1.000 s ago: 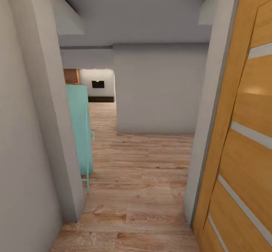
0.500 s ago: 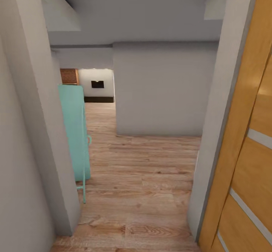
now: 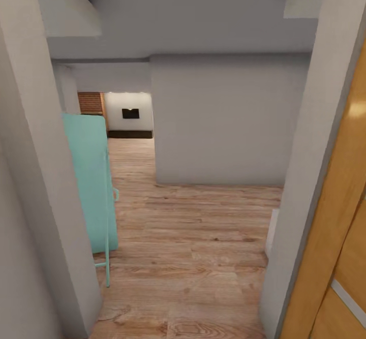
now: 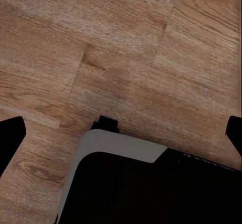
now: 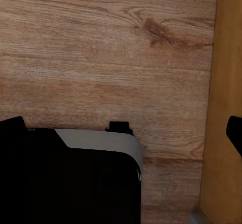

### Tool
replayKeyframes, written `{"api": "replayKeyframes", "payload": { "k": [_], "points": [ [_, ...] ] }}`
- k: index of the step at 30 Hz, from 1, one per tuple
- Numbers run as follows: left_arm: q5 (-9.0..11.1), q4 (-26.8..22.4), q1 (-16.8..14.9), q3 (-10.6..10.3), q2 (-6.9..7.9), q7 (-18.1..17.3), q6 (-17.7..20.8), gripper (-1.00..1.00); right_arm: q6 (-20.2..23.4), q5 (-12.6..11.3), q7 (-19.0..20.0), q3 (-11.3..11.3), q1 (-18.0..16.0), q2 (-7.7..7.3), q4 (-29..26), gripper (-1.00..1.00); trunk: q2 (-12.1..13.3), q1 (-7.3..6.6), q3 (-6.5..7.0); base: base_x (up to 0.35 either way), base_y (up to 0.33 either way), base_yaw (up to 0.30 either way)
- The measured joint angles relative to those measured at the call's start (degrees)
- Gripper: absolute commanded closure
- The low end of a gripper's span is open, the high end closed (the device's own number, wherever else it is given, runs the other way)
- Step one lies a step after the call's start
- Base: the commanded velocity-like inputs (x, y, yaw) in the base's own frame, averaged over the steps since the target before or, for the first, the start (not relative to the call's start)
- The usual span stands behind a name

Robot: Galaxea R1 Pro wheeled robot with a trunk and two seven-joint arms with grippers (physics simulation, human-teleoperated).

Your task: Move the two storage containers from the living room to the garage. In the garage, place one container on the floor and stack the other container on top of it (either order is fine).

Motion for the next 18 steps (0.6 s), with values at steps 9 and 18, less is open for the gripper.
{"api": "replayKeyframes", "payload": {
  "k": [9, 18],
  "points": [
    [0.0, 0.0, 0.0, 0.0, 0.0, 0.0, 0.0, -1.0, 0.0, 0.0, 0.0, 0.0, 0.0, 0.01, 0.0, -1.0, 0.0, 0.0, 0.0, 0.323, 0.0, 0.0],
    [0.0, 0.0, 0.0, 0.0, 0.0, 0.0, 0.0, -1.0, 0.0, 0.0, 0.0, 0.0, 0.0, 0.0, 0.0, -1.0, 0.0, 0.0, 0.0, 0.323, 0.0, 0.0]
  ]
}}
